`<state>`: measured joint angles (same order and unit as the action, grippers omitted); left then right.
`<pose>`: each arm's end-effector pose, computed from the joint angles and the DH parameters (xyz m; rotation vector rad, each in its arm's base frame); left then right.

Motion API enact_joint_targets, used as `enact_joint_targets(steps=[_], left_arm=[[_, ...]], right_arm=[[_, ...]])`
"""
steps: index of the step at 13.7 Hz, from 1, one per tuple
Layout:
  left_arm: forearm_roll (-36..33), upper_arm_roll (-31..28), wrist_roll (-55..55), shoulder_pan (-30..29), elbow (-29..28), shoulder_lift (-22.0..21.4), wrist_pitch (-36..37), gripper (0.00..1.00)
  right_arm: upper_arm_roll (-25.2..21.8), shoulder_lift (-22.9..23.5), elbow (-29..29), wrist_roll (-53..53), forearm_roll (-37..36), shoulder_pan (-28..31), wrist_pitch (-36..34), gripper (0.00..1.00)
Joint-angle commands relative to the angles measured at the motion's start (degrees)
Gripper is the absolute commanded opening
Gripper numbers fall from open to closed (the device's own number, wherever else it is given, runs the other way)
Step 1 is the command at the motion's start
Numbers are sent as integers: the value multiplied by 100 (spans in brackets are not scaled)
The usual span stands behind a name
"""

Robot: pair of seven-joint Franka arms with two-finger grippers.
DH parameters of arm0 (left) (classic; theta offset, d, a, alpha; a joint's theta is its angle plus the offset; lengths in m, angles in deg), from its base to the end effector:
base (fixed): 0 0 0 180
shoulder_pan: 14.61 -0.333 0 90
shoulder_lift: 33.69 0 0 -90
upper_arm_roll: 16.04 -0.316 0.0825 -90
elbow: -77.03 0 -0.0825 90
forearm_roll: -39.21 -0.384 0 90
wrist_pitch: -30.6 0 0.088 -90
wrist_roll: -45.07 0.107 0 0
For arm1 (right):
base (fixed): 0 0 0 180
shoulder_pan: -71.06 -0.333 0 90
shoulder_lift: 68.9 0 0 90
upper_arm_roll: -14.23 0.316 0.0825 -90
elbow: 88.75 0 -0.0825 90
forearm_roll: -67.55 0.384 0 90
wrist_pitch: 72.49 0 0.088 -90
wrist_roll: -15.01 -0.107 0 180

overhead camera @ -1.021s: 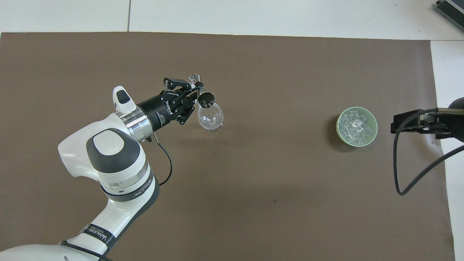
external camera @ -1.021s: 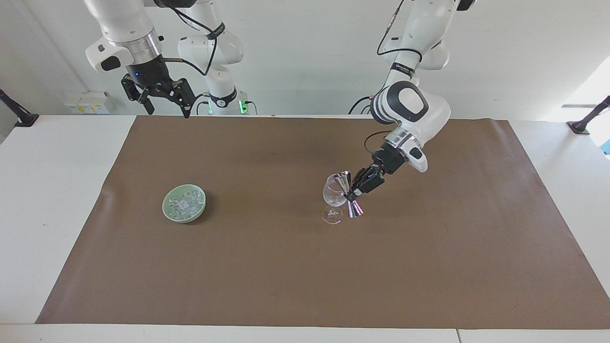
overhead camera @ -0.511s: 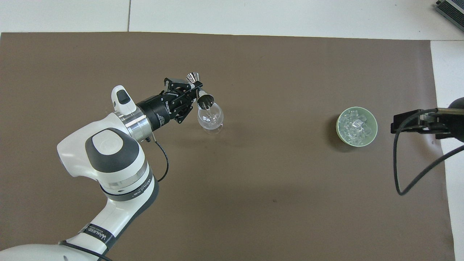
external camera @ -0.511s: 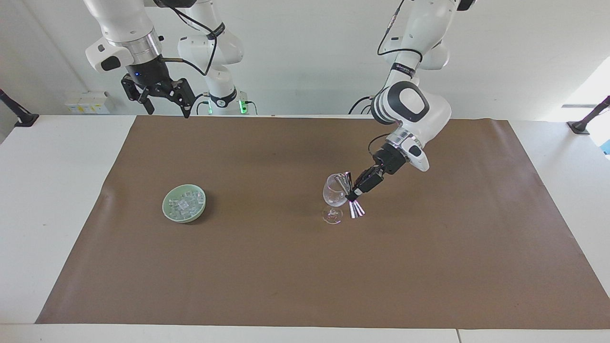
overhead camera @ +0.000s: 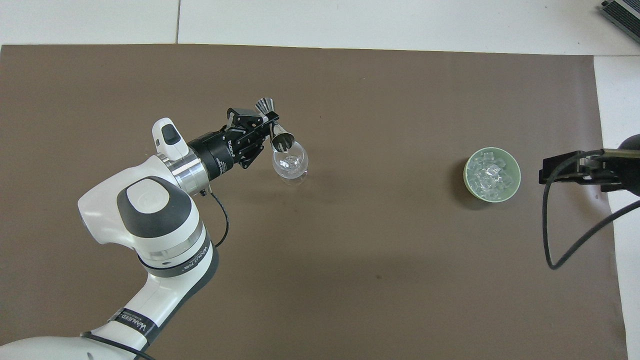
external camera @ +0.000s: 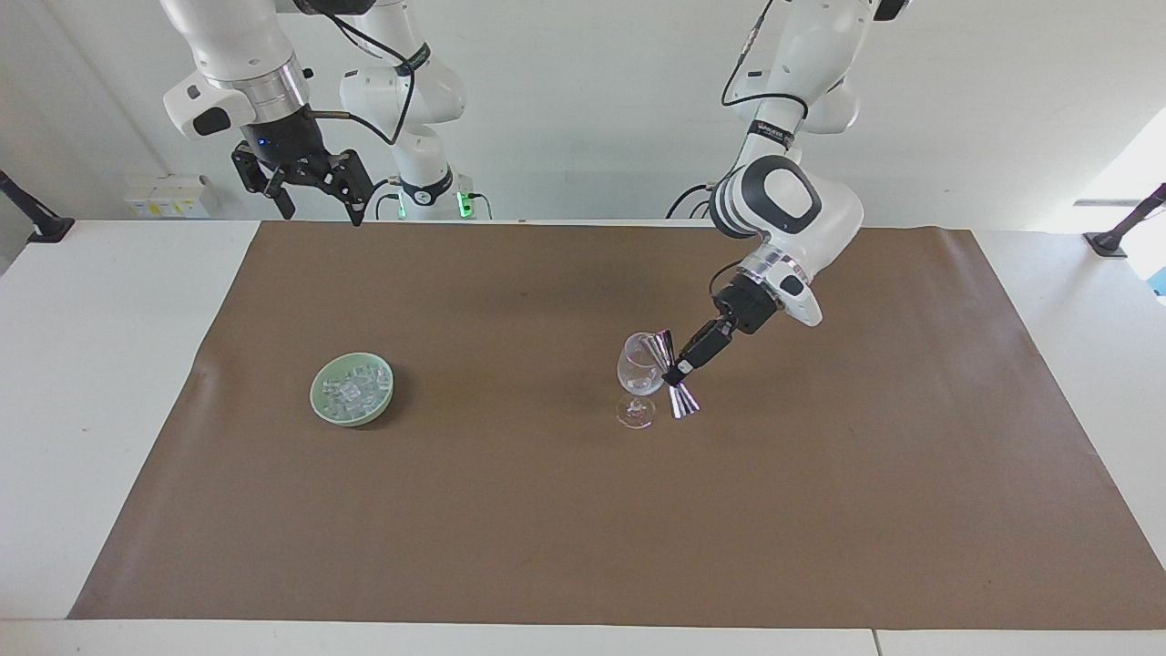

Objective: Pour wine and add ice with both arms
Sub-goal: 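Tilt the jigger over the glass with the left gripper to pour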

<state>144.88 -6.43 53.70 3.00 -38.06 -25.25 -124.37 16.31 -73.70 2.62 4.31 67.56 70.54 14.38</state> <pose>0.5502 -0.2424 0.4086 1.7376 0.9471 0.1660 0.5221 0.0246 0.6536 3.1315 -0.2219 0.0086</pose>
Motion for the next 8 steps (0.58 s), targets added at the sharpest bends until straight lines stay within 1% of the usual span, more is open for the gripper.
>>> enact_joint_targets(steps=[1,8], left_arm=[[50,-12,306,5,30,-9,-77,0],[50,-12,702,5,48,8,-164,0]], right_arm=[[-42,-126,136,-11,-18,-35,76,100],[-42,-126,136,-11,-18,-44,67,100]])
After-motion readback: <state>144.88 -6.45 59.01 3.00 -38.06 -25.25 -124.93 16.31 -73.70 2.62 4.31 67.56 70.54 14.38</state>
